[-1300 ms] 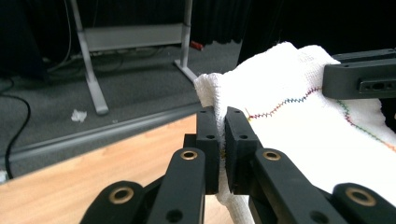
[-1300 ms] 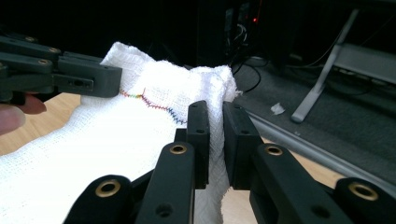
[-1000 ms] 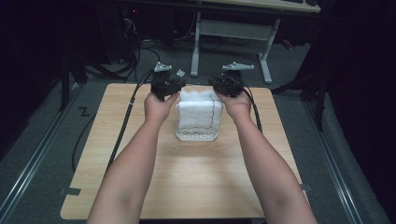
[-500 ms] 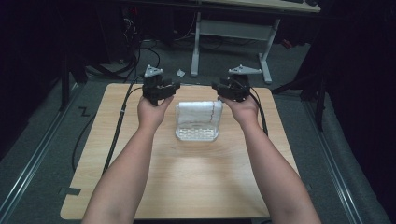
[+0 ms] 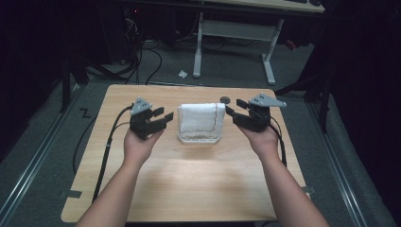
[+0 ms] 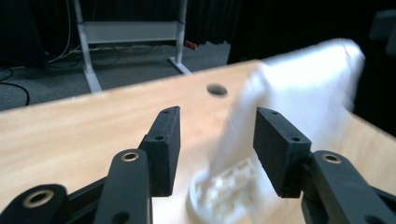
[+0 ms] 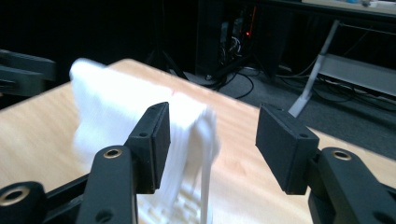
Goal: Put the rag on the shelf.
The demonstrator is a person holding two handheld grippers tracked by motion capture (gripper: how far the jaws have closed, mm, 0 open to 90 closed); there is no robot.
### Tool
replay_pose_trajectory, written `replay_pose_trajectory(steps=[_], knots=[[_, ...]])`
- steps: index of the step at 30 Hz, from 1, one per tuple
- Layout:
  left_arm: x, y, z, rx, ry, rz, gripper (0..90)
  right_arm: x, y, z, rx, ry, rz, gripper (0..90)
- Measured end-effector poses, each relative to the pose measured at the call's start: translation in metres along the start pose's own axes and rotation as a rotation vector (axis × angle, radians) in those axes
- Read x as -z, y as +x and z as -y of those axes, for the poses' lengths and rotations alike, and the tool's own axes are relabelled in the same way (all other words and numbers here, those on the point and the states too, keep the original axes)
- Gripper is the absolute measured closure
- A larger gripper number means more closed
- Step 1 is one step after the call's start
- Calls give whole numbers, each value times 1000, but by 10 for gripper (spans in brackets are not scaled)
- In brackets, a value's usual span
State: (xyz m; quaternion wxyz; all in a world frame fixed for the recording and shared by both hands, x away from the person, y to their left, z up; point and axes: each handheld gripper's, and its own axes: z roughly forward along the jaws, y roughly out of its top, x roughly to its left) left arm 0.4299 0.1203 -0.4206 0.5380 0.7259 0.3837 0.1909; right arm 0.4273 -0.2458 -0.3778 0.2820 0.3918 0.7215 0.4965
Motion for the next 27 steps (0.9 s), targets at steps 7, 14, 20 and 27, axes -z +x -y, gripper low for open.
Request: replay_pose_trajectory(steps=[7, 14, 20, 27], knots=[[44, -8, 64, -1, 70, 1, 503, 26, 21, 51, 61, 56, 22, 435], [73, -14, 115, 39, 152, -9, 502, 41, 40, 108, 39, 135, 6, 429], [80, -24, 137, 13, 208, -3, 508, 52, 50, 159, 57, 209, 41, 442], [74, -18, 141, 59, 202, 4, 496, 50, 37, 169, 7, 258, 62, 437]])
